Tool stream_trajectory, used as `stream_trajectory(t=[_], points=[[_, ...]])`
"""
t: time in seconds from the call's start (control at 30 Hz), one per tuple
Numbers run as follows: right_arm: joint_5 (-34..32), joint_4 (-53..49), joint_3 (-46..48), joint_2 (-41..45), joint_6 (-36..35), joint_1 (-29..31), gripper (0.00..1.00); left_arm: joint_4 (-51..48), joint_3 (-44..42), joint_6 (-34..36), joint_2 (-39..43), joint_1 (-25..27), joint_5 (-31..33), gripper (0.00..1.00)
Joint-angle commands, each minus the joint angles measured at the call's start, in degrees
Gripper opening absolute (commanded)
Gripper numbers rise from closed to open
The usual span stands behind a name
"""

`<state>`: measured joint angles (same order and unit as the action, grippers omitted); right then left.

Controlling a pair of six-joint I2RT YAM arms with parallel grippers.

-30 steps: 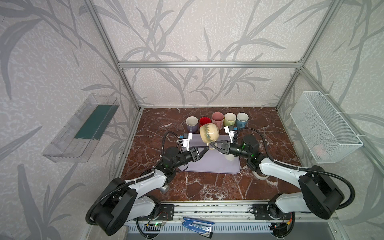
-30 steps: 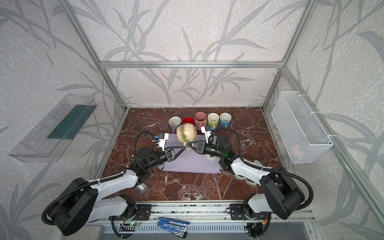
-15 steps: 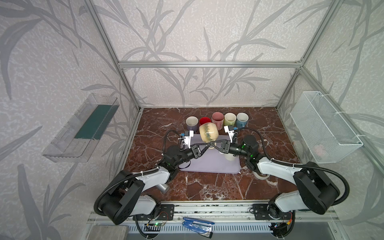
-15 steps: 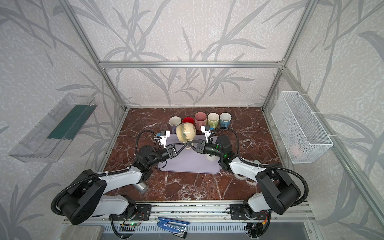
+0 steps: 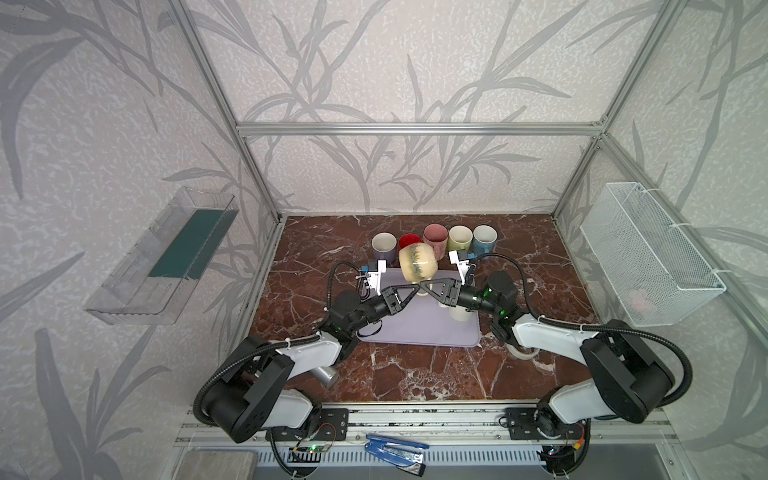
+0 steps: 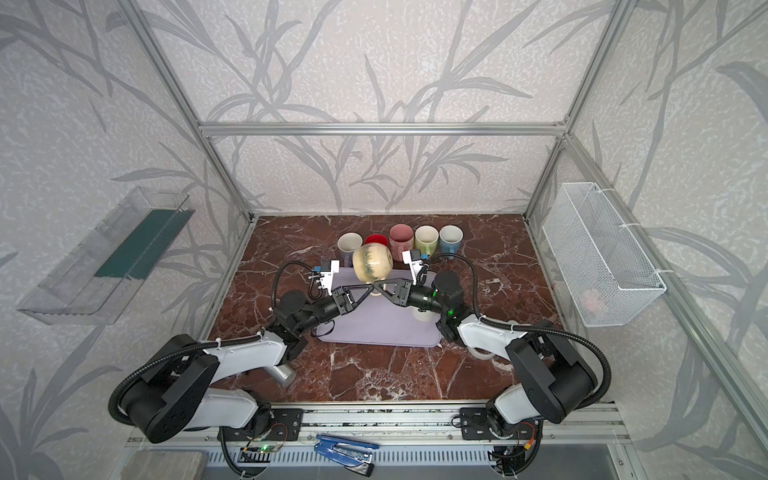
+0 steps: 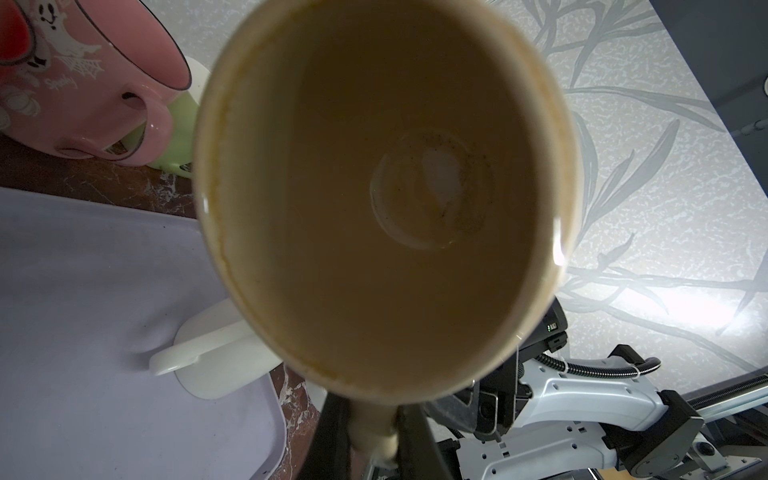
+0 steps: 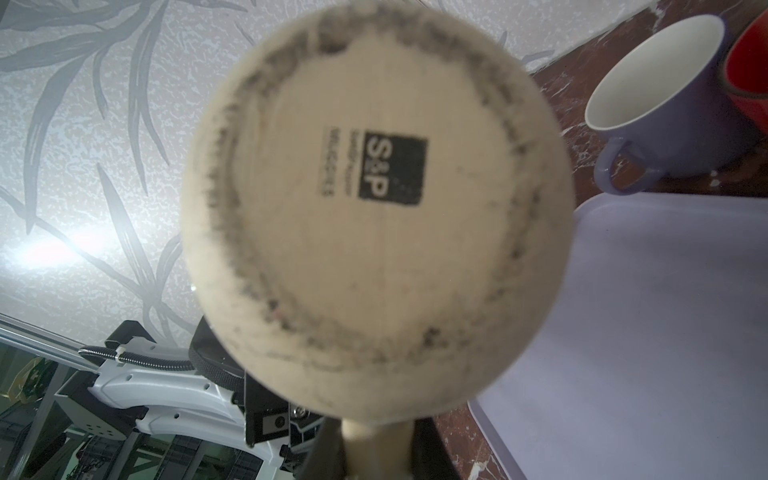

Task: Turn the mug right side up
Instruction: 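Grasp the cream mug's rim with the left gripper while the right holds the handle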

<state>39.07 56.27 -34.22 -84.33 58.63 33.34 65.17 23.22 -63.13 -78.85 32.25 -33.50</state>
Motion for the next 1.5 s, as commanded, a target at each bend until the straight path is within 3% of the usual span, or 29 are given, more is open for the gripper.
stream_trajectory(t=[0.0, 0.07, 0.2, 0.4, 0.57, 0.73, 0.87, 1.1, 1.33, 1.47], points=[[2.4, 7.0, -0.9, 1.5, 0.1, 0.9, 0.08, 3.3, 0.8, 1.8, 0.8, 1.2, -1.5, 0.0], [2.5, 5.7, -1.0, 2.4, -0.5, 0.6, 0.18, 2.5, 0.5, 2.3, 1.6, 1.3, -1.5, 0.0], [2.3, 3.8, -0.9, 4.0, -1.5, 0.1, 0.28, 0.3, -0.1, 3.6, 3.8, 1.3, -1.1, 0.0], [2.8, 3.3, -0.3, 5.2, -1.2, -1.4, 0.31, -3.3, -0.1, 5.3, 6.3, 1.4, -1.0, 0.0], [3.1, 3.0, -0.2, 5.4, -1.5, -1.4, 0.24, -3.7, -0.4, 5.7, 6.8, 1.4, -0.9, 0.0], [4.0, 0.8, -0.7, 5.6, -2.4, -1.5, 0.33, -5.9, -0.2, 6.7, 8.4, 1.5, -0.7, 0.0], [4.2, -1.9, -1.0, 6.6, -3.6, -1.7, 0.34, -7.9, 0.1, 7.8, 9.4, 1.5, -0.9, 0.0], [3.7, -9.1, -1.9, 8.4, -8.0, -1.8, 0.24, -10.3, 0.1, 9.2, 10.9, 1.5, -0.6, 0.0], [4.0, -8.5, -2.3, 7.3, -7.1, -1.9, 0.0, -10.5, 0.9, 9.4, 10.0, 1.8, -0.9, 0.0], [4.8, -7.6, -2.9, 6.6, -6.7, -1.6, 0.0, -10.3, 1.1, 9.5, 10.1, 1.8, -1.0, 0.0]])
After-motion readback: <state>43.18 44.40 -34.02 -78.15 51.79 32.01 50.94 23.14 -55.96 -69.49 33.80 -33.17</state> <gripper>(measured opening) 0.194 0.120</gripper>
